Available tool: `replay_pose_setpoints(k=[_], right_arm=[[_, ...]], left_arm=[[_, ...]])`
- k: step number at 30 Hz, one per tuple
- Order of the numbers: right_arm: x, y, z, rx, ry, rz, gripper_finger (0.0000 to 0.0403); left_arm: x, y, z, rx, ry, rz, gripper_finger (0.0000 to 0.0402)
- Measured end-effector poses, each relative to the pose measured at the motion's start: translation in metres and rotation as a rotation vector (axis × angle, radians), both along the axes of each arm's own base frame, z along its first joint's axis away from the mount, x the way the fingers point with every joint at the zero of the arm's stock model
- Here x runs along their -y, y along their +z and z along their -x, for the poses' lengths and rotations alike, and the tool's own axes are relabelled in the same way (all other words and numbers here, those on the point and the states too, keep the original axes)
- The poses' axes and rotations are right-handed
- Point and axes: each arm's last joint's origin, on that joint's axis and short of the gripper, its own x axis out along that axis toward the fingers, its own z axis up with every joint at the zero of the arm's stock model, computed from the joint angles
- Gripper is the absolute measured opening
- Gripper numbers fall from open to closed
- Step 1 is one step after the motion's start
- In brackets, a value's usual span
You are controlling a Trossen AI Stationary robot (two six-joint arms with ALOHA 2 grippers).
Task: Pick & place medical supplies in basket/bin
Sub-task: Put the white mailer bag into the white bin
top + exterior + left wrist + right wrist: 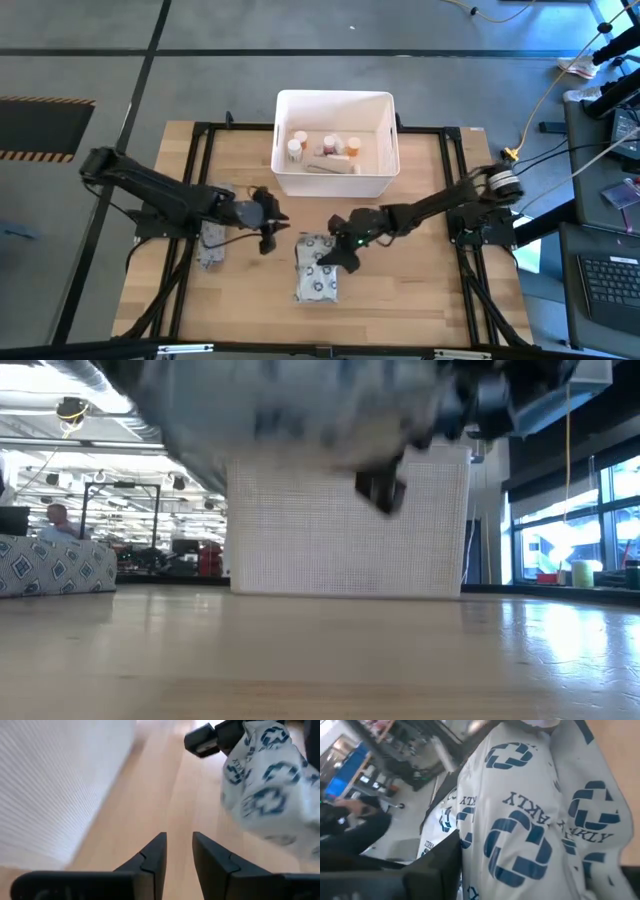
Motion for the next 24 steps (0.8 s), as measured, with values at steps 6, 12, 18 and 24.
replay_pose_setpoints(k=[6,12,18,24], right_arm=[[0.011,0.078,0.031,0.243,0.03,0.082,0.0183],[0.032,0.156,0.068,0.446,-0.063,0.346,0.018],[0.053,0.222,0.083,0.382,-0.284,0.805,0.0184],[0.093,0.253,0.077,0.161,-0.47,1.088,0.0184]], left_arm=[[-0.007,0.033,0.022,0.141,-0.026,-0.104,0.0088],[-0.011,0.044,0.033,0.189,-0.011,-0.142,0.0085],[-0.012,0.044,0.033,0.186,0.006,-0.183,0.0084],[-0.012,0.043,0.033,0.17,0.0,-0.193,0.0082]])
